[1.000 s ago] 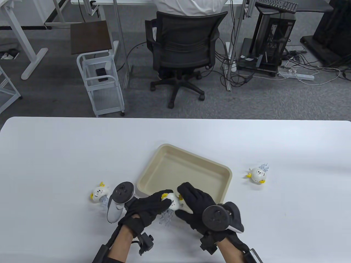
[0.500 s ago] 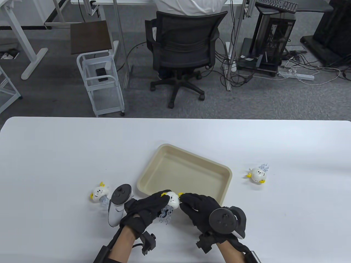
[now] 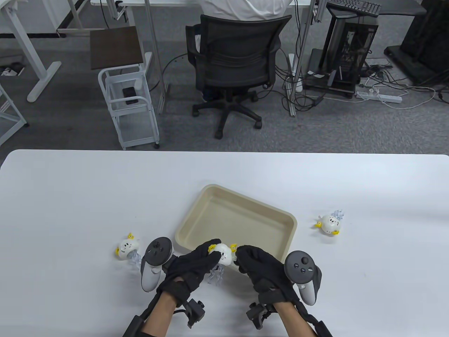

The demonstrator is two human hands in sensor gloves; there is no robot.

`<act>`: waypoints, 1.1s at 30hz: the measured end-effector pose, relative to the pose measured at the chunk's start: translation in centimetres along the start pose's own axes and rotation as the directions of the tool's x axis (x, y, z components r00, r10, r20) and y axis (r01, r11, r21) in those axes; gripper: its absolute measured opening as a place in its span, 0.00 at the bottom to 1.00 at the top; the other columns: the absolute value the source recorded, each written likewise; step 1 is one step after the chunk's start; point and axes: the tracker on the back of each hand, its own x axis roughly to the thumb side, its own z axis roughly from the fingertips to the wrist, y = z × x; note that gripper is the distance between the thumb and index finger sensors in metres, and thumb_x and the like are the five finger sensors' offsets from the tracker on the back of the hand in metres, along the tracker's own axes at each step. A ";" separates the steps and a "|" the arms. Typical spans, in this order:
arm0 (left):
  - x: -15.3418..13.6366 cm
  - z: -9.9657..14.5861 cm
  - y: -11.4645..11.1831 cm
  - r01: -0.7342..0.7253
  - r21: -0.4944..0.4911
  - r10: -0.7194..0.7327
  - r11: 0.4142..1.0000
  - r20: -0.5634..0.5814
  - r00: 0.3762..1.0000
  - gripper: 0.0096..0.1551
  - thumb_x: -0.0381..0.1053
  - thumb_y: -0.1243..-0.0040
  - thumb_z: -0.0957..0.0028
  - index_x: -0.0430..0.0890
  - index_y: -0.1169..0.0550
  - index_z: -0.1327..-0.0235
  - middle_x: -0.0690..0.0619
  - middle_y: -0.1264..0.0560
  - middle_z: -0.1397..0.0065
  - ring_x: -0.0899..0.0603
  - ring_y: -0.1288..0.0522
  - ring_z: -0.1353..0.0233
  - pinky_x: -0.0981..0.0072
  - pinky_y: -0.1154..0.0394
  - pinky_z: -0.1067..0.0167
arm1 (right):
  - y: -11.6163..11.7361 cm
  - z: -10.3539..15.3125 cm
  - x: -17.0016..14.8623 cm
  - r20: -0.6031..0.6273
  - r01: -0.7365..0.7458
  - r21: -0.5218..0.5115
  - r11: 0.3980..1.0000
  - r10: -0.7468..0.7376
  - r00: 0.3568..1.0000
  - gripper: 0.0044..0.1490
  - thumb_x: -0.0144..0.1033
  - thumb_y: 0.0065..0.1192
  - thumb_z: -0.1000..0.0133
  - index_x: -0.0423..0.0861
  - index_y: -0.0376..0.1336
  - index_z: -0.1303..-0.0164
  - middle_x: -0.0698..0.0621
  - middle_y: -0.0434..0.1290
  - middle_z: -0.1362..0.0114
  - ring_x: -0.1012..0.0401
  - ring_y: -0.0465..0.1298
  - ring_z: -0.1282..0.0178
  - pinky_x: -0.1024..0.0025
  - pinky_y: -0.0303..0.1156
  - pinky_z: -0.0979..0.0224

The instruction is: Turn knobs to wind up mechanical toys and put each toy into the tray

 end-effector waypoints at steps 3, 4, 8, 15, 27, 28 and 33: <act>-0.3 0.1 0.3 -0.002 0.019 0.003 1.000 -0.051 0.999 0.49 0.65 0.44 0.41 0.30 0.34 0.21 0.41 0.23 0.32 0.34 0.24 0.38 0.34 0.30 0.35 | 0.0 0.3 1.3 0.129 -0.212 -0.060 0.975 0.218 0.967 0.31 0.49 0.67 0.33 0.40 0.66 0.29 0.40 0.75 0.31 0.47 0.79 0.40 0.54 0.75 0.33; -0.5 0.1 0.3 -0.008 0.027 0.010 1.000 -0.062 0.998 0.49 0.66 0.44 0.41 0.30 0.33 0.22 0.41 0.23 0.32 0.34 0.23 0.38 0.34 0.30 0.35 | 0.3 0.4 1.6 0.162 -0.251 -0.059 0.966 0.257 0.953 0.31 0.48 0.68 0.33 0.41 0.66 0.28 0.40 0.75 0.31 0.47 0.79 0.40 0.54 0.75 0.33; -0.7 0.0 0.2 -0.049 0.007 0.049 0.999 -0.068 0.996 0.49 0.66 0.45 0.40 0.29 0.33 0.22 0.42 0.22 0.33 0.34 0.23 0.39 0.35 0.29 0.36 | 1.1 0.6 1.8 0.204 -0.327 -0.044 0.944 0.329 0.922 0.29 0.46 0.71 0.35 0.43 0.67 0.30 0.41 0.76 0.31 0.48 0.79 0.40 0.55 0.76 0.33; -0.6 -0.1 0.1 -0.061 -0.020 0.060 0.998 -0.048 0.997 0.49 0.65 0.45 0.40 0.29 0.34 0.21 0.41 0.23 0.32 0.34 0.23 0.39 0.35 0.29 0.36 | 1.2 0.5 1.2 0.151 -0.233 -0.026 0.972 0.234 0.961 0.23 0.44 0.68 0.33 0.42 0.71 0.35 0.43 0.79 0.36 0.50 0.81 0.44 0.58 0.78 0.36; 0.0 -0.2 -0.5 0.011 -0.051 -0.009 0.999 0.030 1.000 0.47 0.62 0.43 0.40 0.37 0.39 0.16 0.47 0.28 0.22 0.34 0.28 0.29 0.37 0.31 0.32 | 1.0 -0.1 -2.0 -0.204 0.314 0.040 0.948 -0.300 0.932 0.23 0.44 0.62 0.30 0.37 0.72 0.41 0.40 0.80 0.42 0.49 0.81 0.50 0.56 0.78 0.42; -0.1 -0.2 -0.5 0.005 -0.042 -0.004 0.999 0.024 1.000 0.47 0.63 0.43 0.40 0.37 0.39 0.16 0.47 0.28 0.22 0.35 0.27 0.30 0.38 0.31 0.33 | 0.8 -0.1 -1.9 -0.181 0.263 0.025 0.965 -0.254 0.950 0.25 0.47 0.61 0.30 0.37 0.72 0.41 0.40 0.80 0.41 0.48 0.81 0.49 0.55 0.77 0.41; -0.6 0.0 0.1 0.005 0.029 -0.004 1.000 -0.029 1.000 0.47 0.66 0.45 0.41 0.35 0.36 0.19 0.46 0.24 0.26 0.38 0.23 0.35 0.41 0.27 0.36 | -0.5 0.0 -0.4 -0.013 0.001 -0.034 0.999 -0.002 1.000 0.32 0.50 0.65 0.31 0.37 0.66 0.29 0.37 0.75 0.31 0.44 0.78 0.40 0.51 0.74 0.33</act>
